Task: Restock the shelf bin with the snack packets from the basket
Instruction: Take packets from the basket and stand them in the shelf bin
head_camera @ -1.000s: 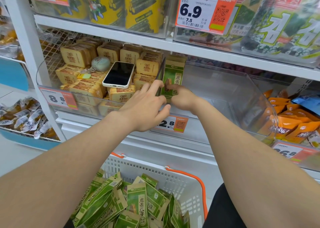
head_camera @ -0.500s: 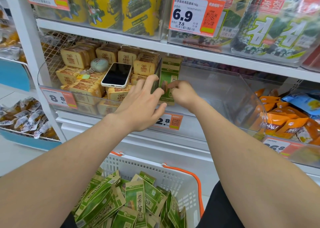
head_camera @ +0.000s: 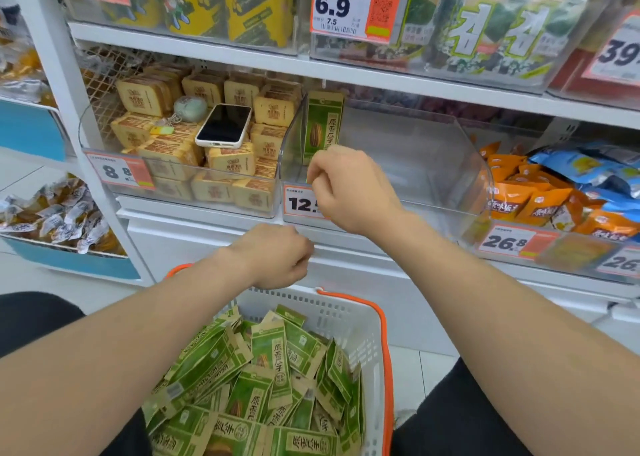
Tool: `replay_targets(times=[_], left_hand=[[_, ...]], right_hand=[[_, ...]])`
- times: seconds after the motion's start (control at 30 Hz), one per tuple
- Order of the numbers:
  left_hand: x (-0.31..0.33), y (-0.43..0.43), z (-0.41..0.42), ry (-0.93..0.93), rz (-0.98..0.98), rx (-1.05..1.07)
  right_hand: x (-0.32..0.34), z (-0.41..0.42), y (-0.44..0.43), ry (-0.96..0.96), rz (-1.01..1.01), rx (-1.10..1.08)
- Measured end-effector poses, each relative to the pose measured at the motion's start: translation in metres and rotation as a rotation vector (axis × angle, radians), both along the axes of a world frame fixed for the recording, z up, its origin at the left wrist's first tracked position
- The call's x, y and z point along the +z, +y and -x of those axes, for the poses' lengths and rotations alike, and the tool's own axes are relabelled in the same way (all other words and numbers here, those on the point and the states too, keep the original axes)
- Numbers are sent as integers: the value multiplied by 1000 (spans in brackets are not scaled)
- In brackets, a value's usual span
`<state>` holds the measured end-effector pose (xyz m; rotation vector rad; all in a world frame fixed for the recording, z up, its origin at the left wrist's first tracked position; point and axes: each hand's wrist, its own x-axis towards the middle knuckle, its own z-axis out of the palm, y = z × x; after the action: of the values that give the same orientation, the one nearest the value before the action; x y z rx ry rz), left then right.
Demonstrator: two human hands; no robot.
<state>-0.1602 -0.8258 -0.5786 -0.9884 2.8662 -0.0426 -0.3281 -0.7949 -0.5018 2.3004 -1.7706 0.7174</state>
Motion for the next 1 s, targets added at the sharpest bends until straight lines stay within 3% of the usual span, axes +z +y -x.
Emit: replay_targets(times=[0.2, 0.4, 0.67, 1.0], left_hand=[[-63, 34, 7, -279, -286, 44], [-124, 64, 7, -524, -444, 15], [-166, 72, -12, -626, -211, -195], [-182, 49, -21, -523, -120, -252]], right_hand=[[-45, -13, 49, 443, -320, 33], [-90, -18, 80, 600, -646, 120], [-133, -28, 88, 578, -997, 137], [-134, -35, 60, 635, -1122, 118]])
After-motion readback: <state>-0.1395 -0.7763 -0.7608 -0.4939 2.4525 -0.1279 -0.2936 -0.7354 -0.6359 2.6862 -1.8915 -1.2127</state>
